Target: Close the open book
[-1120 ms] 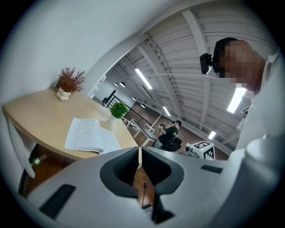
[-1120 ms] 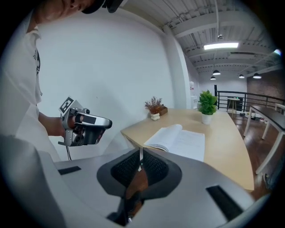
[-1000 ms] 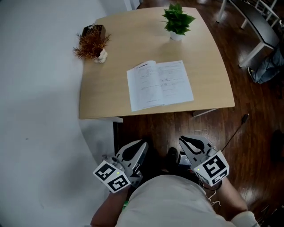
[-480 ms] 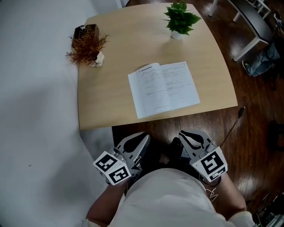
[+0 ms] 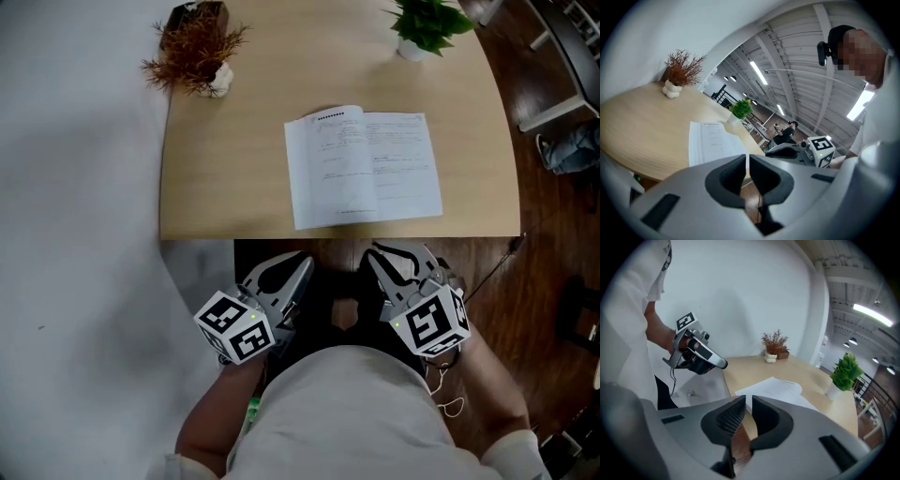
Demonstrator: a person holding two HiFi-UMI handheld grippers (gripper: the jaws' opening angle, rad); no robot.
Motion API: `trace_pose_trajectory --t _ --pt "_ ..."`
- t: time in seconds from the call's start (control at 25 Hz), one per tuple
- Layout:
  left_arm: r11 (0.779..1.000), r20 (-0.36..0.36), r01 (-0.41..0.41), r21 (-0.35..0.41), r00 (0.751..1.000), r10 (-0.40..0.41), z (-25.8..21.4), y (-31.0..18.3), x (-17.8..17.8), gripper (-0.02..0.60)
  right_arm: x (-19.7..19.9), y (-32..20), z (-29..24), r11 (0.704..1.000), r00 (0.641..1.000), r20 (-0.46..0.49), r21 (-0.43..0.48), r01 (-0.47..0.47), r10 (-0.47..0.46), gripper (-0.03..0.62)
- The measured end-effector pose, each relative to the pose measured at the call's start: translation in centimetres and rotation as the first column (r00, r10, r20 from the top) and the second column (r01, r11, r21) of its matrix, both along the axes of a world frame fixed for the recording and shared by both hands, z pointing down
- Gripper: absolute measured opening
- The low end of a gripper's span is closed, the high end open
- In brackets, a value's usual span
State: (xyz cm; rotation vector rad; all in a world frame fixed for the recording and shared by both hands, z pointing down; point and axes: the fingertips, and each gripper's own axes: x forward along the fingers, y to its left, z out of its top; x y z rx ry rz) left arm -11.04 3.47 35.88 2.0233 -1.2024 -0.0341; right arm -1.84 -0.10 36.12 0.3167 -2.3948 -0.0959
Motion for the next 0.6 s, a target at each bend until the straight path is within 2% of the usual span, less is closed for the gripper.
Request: trace_pose_trajectory --t 0.04,0.2,0.4,0.6 --pt "1.0 -0.002 0.007 -0.011 1.0 -0.007 0.6 -0.1 -0.1 -0.002 -0.6 -0.3 0.7 0.999 0.999 -0.018 0.023 0.037 -0.036 0.032" --pt "0.998 -0.012 0.032 -0.049 0.999 -0.033 2.7 -0.5 -0.2 -0.002 -2.7 -0.3 3.4 0.977 0.977 -0.106 0.09 0.193 -0.183 0.044" --pt "0.995 -0.015 0.043 -0.09 0.999 -0.044 5.0 -0.8 -0.5 -0.002 -5.1 0.2 6.3 0.914 0.914 -0.214 0.146 0.38 -0.346 0.072" --pt "0.992 -0.007 0.044 -0.12 0.999 -0.046 7.0 -1.1 -0.9 -0.002 -7.4 0.1 8.9 0.854 0.846 -0.318 0.166 0.493 -0.427 0.107"
